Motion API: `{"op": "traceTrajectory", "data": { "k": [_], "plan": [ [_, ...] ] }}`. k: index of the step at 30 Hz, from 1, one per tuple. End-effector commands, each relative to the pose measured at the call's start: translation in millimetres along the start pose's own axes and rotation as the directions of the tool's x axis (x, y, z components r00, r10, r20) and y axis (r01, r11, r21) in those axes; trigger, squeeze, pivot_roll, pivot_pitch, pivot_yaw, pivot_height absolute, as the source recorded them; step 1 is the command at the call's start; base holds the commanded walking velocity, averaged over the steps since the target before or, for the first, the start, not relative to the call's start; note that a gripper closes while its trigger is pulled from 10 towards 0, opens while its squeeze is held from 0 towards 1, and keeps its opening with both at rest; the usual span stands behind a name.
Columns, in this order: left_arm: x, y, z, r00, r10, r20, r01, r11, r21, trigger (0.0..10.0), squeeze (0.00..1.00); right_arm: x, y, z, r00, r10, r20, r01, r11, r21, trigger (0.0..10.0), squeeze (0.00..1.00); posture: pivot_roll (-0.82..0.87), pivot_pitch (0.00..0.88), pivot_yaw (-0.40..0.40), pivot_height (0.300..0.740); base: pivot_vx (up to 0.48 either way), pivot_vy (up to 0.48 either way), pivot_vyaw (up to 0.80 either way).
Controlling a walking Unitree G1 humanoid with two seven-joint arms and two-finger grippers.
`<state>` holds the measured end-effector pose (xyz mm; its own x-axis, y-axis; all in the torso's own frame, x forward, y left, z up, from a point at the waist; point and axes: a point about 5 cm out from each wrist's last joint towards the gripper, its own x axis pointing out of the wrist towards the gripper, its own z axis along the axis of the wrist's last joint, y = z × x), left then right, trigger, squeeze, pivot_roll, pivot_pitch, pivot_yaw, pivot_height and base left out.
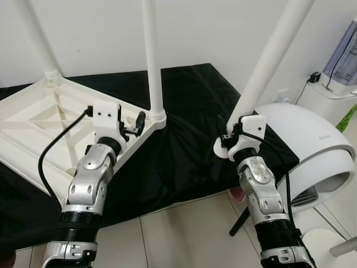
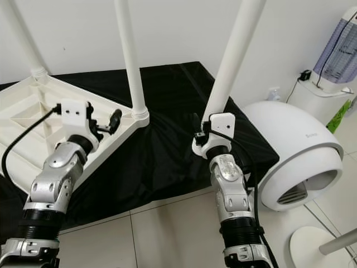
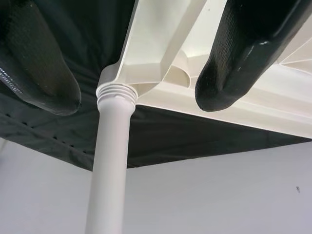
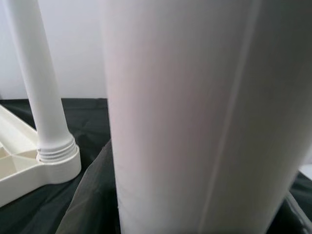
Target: Building children table
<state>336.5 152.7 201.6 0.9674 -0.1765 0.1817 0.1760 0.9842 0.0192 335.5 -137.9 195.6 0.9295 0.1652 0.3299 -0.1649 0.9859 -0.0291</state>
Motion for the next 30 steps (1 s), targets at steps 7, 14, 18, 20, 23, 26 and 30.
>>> {"op": "traceTrajectory", "data": {
  "k": [7,14,18,20,23,26,30],
  "plan": [
    [-4.9,0.3,3,0.986,0.151,0.075,-0.149,0.988,-0.035,10.0,0.0,1.2,13.2,3,0.999,0.032,0.044,-0.032,0.999,0.003,10.0,0.0,-0.02,0.0,0.03,0.74,0.0,0.0,0.0],
    [-10.0,10.0,-4,0.982,0.179,0.065,-0.177,0.984,-0.027,10.0,0.0,-5.0,9.6,-3,0.999,0.015,0.033,-0.014,1.0,-0.015,10.0,0.0,-0.03,0.0,0.037,0.74,0.0,0.0,0.0],
    [-7.3,14.0,1,0.981,0.175,0.079,-0.175,0.985,-0.013,10.0,0.0,-5.2,5.2,-4,0.999,0.005,0.033,-0.003,0.999,-0.034,10.0,0.0,-0.03,0.0,0.04,0.74,0.0,0.0,0.0],
    [-6.0,14.0,2,0.981,0.175,0.086,-0.175,0.985,-0.013,10.0,0.0,-4.9,3.8,-4,0.999,0.0,0.035,0.001,0.999,-0.039,10.0,0.0,-0.03,0.0,0.041,0.74,0.0,0.0,0.0],
    [-5.9,13.9,3,0.981,0.175,0.087,-0.174,0.985,-0.015,10.0,0.0,-5.1,3.5,-4,0.999,-0.001,0.035,0.002,0.999,-0.041,10.0,0.0,-0.03,0.0,0.041,0.74,0.0,0.0,0.0],
    [-7.6,12.2,2,0.981,0.174,0.087,-0.172,0.985,-0.024,10.0,0.0,-7.3,2.0,-5,0.999,-0.009,0.03,0.011,0.999,-0.05,10.0,0.0,-0.04,0.008,0.04,0.74,0.0,0.0,0.0],
    [-8.2,11.5,1,0.982,0.172,0.084,-0.17,0.985,-0.022,10.0,0.0,-8.1,1.5,-5,1.0,-0.011,0.028,0.013,0.998,-0.055,10.0,0.0,-0.04,0.011,0.041,0.74,0.0,0.0,0.0]
  ]
}}
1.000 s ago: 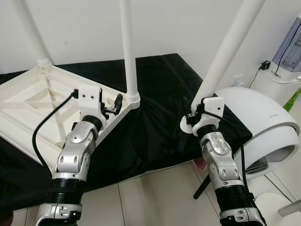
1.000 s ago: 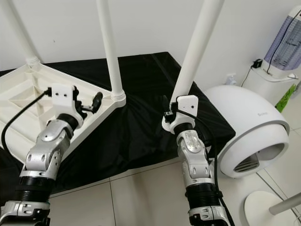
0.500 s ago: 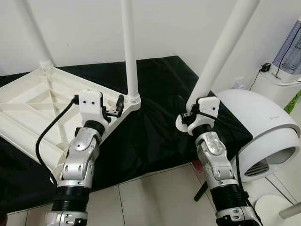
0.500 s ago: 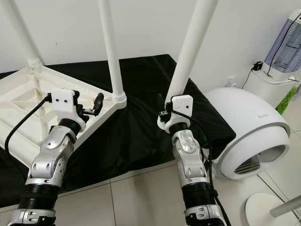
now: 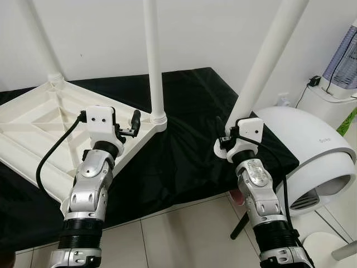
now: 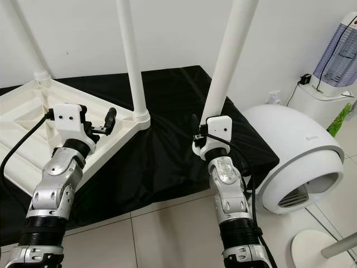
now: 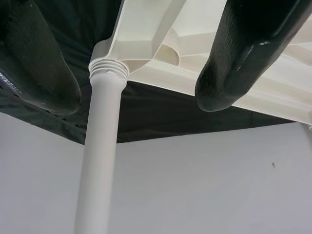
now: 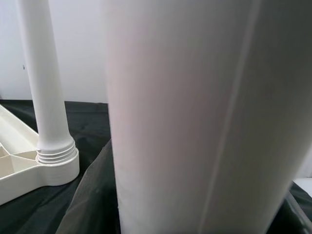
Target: Building children table
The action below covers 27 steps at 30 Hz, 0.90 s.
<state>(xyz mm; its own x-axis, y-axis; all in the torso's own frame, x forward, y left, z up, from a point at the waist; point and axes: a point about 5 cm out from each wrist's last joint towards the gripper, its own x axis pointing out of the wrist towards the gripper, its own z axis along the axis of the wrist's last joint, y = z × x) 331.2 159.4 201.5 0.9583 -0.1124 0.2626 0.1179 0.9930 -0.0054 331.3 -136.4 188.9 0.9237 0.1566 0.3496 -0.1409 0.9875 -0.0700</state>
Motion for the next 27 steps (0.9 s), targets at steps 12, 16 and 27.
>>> {"op": "traceTrajectory", "data": {
  "k": [12,16,27],
  "plan": [
    [1.2,5.9,0.1,0.994,0.106,0.004,-0.106,0.994,-0.001,10.0,0.0,-2.0,-2.4,-0.1,1.0,-0.015,0.009,0.015,1.0,-0.02,10.0,0.0,-0.04,0.01,0.044,0.74,0.0,0.21,0.0],
    [2.2,5.4,0.8,0.995,0.102,0.008,-0.102,0.995,0.0,10.0,0.0,-1.8,-3.2,0.5,1.0,-0.019,0.01,0.02,1.0,-0.021,10.0,0.0,-0.05,0.009,0.045,0.74,0.0,0.292,0.0],
    [2.5,1.9,0.4,0.996,0.088,0.008,-0.088,0.996,0.0,10.0,0.0,-3.0,-4.8,0.6,1.0,-0.028,0.009,0.029,0.999,-0.029,10.0,0.0,-0.05,0.004,0.048,0.74,0.0,0.293,0.0]
  ]
}}
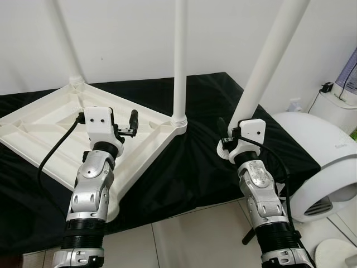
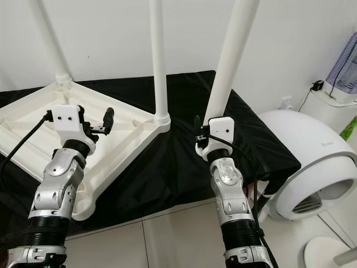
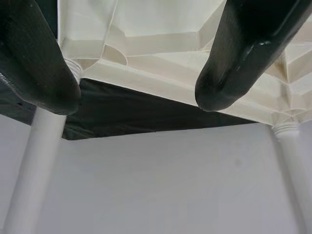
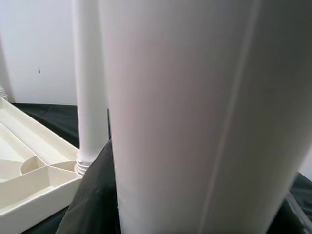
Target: Building children table
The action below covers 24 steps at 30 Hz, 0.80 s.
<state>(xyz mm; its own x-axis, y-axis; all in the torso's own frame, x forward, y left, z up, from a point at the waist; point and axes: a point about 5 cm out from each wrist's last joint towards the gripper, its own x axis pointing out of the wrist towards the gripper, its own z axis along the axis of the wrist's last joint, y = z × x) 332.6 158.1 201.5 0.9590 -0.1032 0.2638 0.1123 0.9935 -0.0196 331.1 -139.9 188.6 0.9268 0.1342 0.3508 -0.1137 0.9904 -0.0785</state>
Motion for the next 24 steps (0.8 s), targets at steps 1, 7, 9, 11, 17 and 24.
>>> {"op": "traceTrajectory", "data": {
  "k": [1,7,9,11,17,24],
  "plan": [
    [1.1,3.0,0.8,0.997,0.078,0.007,-0.078,0.997,0.013,10.0,0.0,-2.1,-1.4,0.8,1.0,-0.006,0.009,0.006,1.0,-0.011,10.0,0.0,-0.05,0.004,0.048,0.74,0.0,0.296,0.0],
    [1.5,2.2,1.4,0.997,0.072,0.008,-0.072,0.997,0.012,10.0,0.0,-3.3,-1.0,0.4,1.0,-0.008,0.009,0.008,1.0,-0.011,10.0,0.0,-0.05,0.0,0.05,0.74,0.0,0.292,0.0],
    [1.6,2.2,1.6,0.998,0.07,0.008,-0.07,0.997,0.013,10.0,0.0,-3.6,-0.6,0.0,1.0,-0.008,0.008,0.008,1.0,-0.01,10.0,0.0,-0.05,0.0,0.049,0.74,0.0,0.292,0.0],
    [1.6,2.3,1.9,0.998,0.068,0.009,-0.069,0.998,0.015,10.0,0.0,-3.4,-0.4,-0.1,1.0,-0.007,0.008,0.007,1.0,-0.01,10.0,0.0,-0.05,0.0,0.049,0.74,0.0,0.292,0.0],
    [1.5,2.5,2.0,0.998,0.067,0.009,-0.067,0.998,0.019,10.0,0.0,-2.7,-0.2,0.1,1.0,-0.006,0.009,0.006,1.0,-0.01,10.0,0.0,-0.05,0.0,0.048,0.74,0.0,0.306,0.0],
    [0.6,2.3,1.7,0.998,0.069,0.009,-0.069,0.997,0.018,10.0,0.0,-2.5,0.9,0.5,1.0,0.0,0.011,0.0,1.0,-0.009,10.0,0.0,-0.04,0.0,0.046,0.74,0.0,0.319,0.0]
  ]
}}
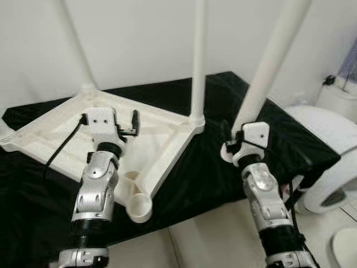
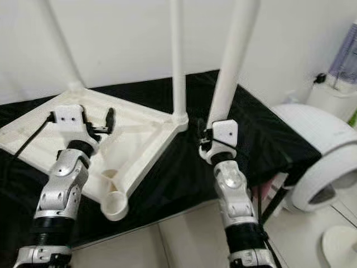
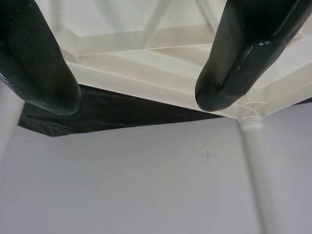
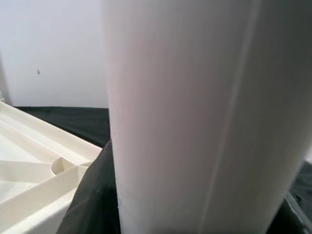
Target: Building children table
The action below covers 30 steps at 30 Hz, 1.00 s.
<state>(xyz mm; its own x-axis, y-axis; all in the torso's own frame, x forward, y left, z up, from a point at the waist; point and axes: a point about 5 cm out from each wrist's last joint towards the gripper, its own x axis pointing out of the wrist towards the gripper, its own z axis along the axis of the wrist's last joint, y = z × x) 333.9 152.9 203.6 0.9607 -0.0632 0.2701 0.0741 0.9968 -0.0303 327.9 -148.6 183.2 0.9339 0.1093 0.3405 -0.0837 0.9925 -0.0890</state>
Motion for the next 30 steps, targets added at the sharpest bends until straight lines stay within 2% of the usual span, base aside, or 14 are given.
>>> {"op": "traceTrajectory", "data": {
  "k": [1,10,20,30],
  "plan": [
    [-1.4,7.3,0,1.0,0.029,0.001,-0.029,0.999,0.019,10.0,0.0,3.2,8.7,5,0.999,0.024,0.024,-0.024,1.0,0.011,10.0,0.0,-0.04,0.0,0.046,0.74,0.0,0.315,0.0],
    [-1.8,7.4,1,1.0,0.031,0.0,-0.031,0.999,0.021,10.0,0.0,3.0,8.5,5,1.0,0.022,0.022,-0.022,1.0,0.009,10.0,0.0,-0.04,0.002,0.047,0.74,0.0,0.321,0.0],
    [-1.5,-0.5,5,0.999,-0.035,0.013,0.034,0.995,0.092,10.0,0.0,3.2,7.2,5,1.0,0.018,0.021,-0.018,1.0,0.007,10.0,0.0,-0.04,0.012,0.049,0.74,0.0,0.0,0.0],
    [-1.2,-8.2,5,0.996,-0.091,0.003,0.09,0.988,0.129,10.0,0.0,4.7,5.7,5,1.0,0.012,0.022,-0.012,1.0,0.004,10.0,0.0,-0.04,0.016,0.051,0.74,0.0,0.0,0.0]
  ]
}}
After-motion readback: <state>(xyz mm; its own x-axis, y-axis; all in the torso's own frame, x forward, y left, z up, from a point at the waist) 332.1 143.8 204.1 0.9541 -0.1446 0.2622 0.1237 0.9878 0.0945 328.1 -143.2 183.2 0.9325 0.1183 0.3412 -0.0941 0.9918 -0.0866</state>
